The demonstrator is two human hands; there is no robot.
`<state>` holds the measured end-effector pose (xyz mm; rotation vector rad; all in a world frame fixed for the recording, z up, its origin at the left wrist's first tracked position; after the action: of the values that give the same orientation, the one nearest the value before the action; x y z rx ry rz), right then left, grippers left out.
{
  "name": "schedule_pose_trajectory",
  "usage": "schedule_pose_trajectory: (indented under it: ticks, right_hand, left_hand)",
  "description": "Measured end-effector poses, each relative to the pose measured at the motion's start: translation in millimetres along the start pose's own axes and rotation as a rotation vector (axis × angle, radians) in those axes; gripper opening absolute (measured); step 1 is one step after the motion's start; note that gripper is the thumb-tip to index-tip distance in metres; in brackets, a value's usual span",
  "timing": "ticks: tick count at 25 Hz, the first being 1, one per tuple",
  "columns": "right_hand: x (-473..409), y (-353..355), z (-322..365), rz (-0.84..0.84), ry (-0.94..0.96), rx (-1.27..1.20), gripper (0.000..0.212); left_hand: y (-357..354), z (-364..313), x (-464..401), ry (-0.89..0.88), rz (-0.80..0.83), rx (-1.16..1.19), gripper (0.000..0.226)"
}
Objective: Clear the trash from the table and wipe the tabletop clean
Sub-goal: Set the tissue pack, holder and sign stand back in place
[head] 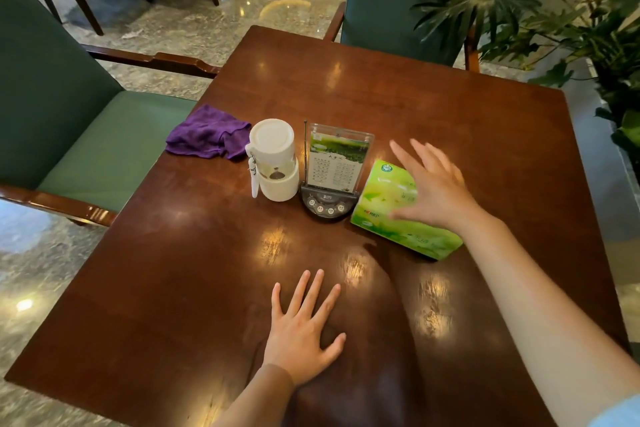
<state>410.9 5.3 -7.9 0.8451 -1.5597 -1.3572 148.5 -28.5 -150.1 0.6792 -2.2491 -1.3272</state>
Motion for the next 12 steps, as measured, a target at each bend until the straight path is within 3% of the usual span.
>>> schedule_pose_trajectory:
  ticks: [1,3,12]
  right_hand:
    - [5.7,-21.8,-13.7,0.152,-0.006,0.076,0.115]
    - [10.0,-46.1,-24.3,0.265,0.043,0.167,0.113]
    - [6.6,-49.0,-22.8,0.229,0.133,0.189,0.100]
  left_hand:
    - [-0.6,-0.3,-0.1,-0.002,0.004,-0.005,0.073]
    - [-0.9,-0.5,0.3,-0.001,0.005,-0.007,0.074]
    - [-2.1,-0.3,-0.2,-0.003,0.005,-0.027,0.073]
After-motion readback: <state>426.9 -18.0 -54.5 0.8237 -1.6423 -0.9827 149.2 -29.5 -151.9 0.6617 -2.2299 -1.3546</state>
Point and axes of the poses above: each hand's wrist, its own x-axis away from the middle knuckle, its own y-axis out of the back of the hand, z = x × y, the point moved 6 cm from there along -x, towards the middle knuckle, and after that the axes turned 13 degrees about x, right-handed, at the moved point
